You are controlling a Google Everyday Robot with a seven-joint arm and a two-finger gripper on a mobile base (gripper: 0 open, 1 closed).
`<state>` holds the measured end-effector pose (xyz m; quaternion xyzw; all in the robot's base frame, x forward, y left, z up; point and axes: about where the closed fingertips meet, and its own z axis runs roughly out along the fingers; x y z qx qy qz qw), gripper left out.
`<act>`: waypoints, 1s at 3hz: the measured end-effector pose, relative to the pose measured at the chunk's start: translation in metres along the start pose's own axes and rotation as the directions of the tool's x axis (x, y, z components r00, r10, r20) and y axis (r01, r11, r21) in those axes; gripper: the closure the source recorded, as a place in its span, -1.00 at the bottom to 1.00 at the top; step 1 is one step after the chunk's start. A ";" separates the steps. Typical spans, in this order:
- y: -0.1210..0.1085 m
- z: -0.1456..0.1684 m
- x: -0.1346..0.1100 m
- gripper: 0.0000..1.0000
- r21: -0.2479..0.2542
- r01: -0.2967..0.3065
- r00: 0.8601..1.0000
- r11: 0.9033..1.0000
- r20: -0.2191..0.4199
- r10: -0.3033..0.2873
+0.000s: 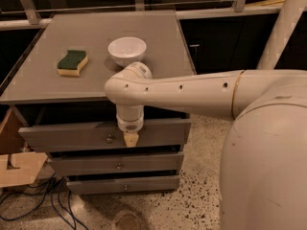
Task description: Open top drawer
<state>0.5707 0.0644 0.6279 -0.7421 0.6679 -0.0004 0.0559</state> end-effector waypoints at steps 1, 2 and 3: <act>0.000 0.000 0.000 0.57 0.000 0.000 1.000 1.000 0.000 0.000; 0.000 -0.002 0.000 1.00 0.000 0.000 1.000 1.000 0.000 0.000; 0.000 -0.005 0.000 1.00 0.000 0.000 1.000 1.000 0.000 0.000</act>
Offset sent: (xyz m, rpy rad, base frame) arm 0.0000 0.0000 0.0000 0.0000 0.0000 0.0000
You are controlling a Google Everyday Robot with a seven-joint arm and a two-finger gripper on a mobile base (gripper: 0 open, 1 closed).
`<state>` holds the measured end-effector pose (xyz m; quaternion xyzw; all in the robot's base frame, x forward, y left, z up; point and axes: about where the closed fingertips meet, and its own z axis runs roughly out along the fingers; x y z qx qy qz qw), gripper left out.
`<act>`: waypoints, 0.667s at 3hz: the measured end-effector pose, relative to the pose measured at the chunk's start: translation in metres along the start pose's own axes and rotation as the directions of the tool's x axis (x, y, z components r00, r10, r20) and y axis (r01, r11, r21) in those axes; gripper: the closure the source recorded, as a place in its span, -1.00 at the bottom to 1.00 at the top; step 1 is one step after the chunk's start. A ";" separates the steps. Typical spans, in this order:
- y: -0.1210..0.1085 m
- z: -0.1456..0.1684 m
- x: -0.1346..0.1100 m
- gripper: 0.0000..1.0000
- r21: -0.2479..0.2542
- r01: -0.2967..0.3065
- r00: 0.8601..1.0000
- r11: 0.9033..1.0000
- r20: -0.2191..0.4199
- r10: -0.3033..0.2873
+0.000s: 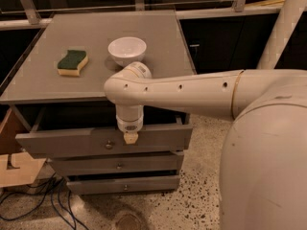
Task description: Open top drawer
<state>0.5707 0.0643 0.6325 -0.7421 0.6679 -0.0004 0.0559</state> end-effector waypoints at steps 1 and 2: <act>0.005 -0.001 0.004 1.00 0.000 -0.014 1.000 1.000 0.003 0.014; 0.014 -0.002 0.009 1.00 0.000 -0.029 1.000 1.000 0.004 0.029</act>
Offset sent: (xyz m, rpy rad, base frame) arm -0.0667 -0.0535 0.0143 0.0242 0.0065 -0.1155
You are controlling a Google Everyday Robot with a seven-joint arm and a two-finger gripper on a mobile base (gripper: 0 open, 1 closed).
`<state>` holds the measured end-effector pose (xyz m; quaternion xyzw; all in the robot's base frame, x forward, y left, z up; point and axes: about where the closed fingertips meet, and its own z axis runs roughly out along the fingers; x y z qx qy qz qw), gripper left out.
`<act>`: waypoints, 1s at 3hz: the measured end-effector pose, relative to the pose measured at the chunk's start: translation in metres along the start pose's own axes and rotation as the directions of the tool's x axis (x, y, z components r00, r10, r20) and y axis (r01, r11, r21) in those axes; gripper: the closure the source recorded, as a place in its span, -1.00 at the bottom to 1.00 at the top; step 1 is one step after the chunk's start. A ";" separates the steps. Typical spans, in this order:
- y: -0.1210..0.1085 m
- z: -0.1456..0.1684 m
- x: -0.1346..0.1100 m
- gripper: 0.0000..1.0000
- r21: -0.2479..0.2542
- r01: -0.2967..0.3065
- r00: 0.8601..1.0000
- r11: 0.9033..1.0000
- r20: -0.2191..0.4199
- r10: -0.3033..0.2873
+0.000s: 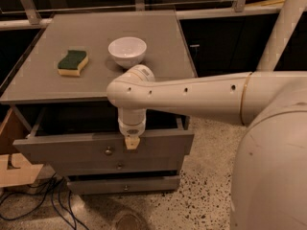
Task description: Open top drawer
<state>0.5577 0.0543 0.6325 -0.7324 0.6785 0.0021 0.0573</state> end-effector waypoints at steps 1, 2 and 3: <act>0.005 -0.001 0.002 1.00 0.001 -0.007 1.000 1.000 0.000 0.007; 0.014 -0.005 0.001 1.00 0.004 -0.017 1.000 1.000 0.013 0.017; 0.022 -0.007 0.003 1.00 0.009 -0.008 1.000 1.000 0.017 0.008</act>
Offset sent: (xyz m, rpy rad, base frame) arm -0.0797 -0.0714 0.0341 0.0103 -0.0111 -0.1072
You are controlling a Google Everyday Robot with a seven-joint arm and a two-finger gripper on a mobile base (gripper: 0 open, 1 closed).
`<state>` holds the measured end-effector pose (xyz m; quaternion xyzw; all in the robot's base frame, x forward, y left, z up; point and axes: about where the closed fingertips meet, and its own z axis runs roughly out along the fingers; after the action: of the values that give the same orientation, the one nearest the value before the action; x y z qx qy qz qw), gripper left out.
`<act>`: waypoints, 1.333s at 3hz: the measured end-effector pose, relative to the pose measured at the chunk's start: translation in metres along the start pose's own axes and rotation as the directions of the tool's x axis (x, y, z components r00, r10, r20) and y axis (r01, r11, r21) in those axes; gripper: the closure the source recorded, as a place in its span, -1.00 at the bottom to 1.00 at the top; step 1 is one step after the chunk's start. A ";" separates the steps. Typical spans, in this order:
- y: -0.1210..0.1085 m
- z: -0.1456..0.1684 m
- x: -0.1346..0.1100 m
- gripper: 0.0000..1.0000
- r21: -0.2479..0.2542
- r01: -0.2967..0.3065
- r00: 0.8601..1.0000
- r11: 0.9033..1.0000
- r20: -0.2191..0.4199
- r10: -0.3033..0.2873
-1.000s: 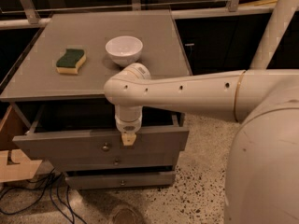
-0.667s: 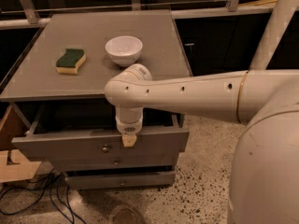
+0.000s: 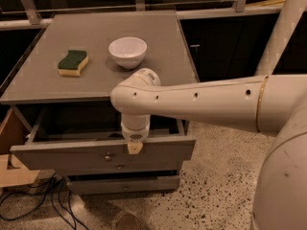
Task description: Open top drawer
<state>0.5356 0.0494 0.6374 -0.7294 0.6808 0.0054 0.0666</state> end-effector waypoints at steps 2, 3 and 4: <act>-0.008 0.001 -0.001 1.00 -0.005 -0.001 1.000 1.000 0.015 0.001; 0.000 -0.002 0.001 1.00 -0.017 -0.010 1.000 1.000 0.020 0.011; 0.009 -0.003 0.003 1.00 -0.024 -0.018 1.000 1.000 0.018 0.019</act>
Offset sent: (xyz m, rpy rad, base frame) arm 0.0188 0.0054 0.0022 0.0376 0.0116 0.0000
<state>0.5264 0.0453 0.6393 -0.7237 0.6868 0.0207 0.0640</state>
